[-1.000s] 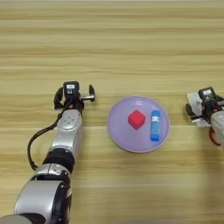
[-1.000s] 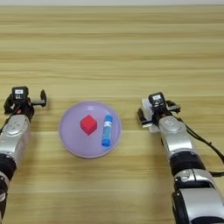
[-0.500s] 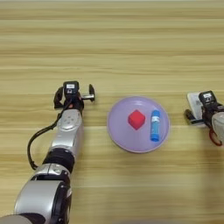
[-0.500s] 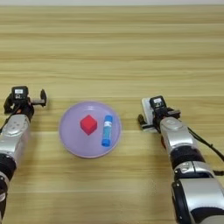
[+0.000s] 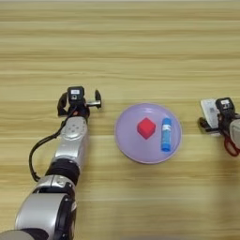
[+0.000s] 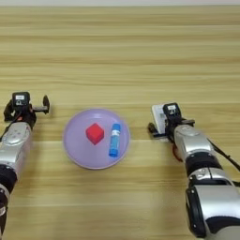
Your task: Move the objects on the table
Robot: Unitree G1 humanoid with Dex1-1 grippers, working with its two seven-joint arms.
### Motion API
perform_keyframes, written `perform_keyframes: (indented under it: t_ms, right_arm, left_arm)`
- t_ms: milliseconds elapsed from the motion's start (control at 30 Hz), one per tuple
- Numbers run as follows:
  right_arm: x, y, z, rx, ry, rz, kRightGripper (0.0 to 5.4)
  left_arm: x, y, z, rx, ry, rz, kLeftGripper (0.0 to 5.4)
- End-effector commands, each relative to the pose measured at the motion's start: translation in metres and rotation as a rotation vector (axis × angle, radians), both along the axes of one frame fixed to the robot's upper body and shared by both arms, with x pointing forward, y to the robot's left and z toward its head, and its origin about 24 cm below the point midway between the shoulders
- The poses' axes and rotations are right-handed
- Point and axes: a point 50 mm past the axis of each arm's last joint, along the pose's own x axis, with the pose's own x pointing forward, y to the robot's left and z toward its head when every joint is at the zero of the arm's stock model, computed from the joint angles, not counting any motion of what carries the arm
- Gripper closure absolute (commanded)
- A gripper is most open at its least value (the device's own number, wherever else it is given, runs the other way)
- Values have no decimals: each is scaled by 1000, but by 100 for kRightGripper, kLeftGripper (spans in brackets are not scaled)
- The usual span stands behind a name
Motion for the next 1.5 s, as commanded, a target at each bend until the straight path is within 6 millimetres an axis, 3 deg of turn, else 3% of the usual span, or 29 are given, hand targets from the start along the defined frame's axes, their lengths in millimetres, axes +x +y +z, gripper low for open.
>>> perform_keyframes:
  t_ms: [33,833,1500]
  right_arm:
    - [-5,-4,-6,12,68,-1,13]
    - [-6,-1,-10,57,110,18,252]
    - [1,4,0,111,-5,17,252]
  left_arm:
    - [2,0,3,14,-9,-5,0]
    - [2,-1,3,12,-10,-5,0]
    - [2,0,3,14,-10,-5,0]
